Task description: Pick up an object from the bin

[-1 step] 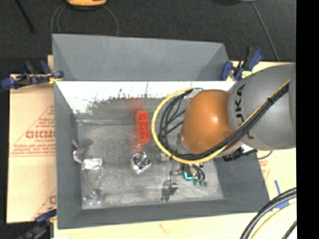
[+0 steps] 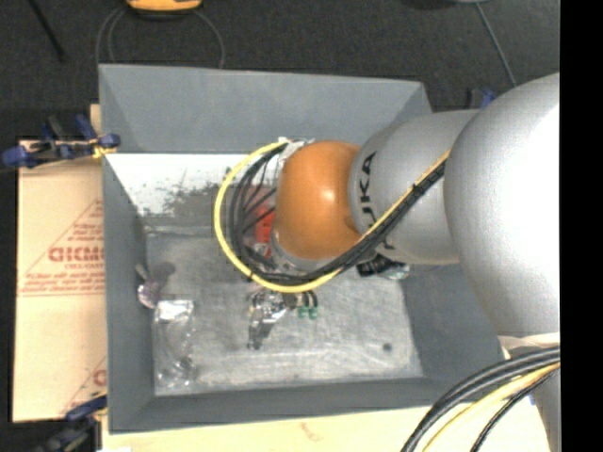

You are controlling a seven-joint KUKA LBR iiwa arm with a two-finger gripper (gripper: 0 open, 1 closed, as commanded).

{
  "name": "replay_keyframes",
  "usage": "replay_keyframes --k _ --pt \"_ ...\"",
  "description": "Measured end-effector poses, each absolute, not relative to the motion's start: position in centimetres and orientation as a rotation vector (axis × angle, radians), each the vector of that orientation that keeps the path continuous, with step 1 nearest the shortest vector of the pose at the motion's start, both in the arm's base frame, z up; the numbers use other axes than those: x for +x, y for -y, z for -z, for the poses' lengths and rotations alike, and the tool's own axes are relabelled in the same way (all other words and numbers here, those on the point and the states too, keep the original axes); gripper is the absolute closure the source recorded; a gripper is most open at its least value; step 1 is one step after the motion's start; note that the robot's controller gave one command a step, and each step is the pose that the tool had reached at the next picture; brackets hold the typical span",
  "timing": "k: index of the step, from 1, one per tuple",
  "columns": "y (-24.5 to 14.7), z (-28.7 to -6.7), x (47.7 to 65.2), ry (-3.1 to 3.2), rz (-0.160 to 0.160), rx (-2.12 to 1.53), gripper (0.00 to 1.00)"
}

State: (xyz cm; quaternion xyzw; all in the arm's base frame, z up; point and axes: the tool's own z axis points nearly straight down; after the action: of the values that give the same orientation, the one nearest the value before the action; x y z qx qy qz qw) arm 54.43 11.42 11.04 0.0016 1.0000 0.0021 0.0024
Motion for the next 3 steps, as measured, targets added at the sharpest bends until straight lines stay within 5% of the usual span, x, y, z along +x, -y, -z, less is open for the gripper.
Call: replay_keyframes --k 1,2,3 --pt "-3.6 -7.4 56.4 -3.107 -0.005 -0.433 0.0" --pt "-9.7 -7.7 57.3 -3.077 -0.001 -0.618 0.0" --pt "-9.6 -7.9 57.6 -3.069 -0.003 -0.606 1.0"
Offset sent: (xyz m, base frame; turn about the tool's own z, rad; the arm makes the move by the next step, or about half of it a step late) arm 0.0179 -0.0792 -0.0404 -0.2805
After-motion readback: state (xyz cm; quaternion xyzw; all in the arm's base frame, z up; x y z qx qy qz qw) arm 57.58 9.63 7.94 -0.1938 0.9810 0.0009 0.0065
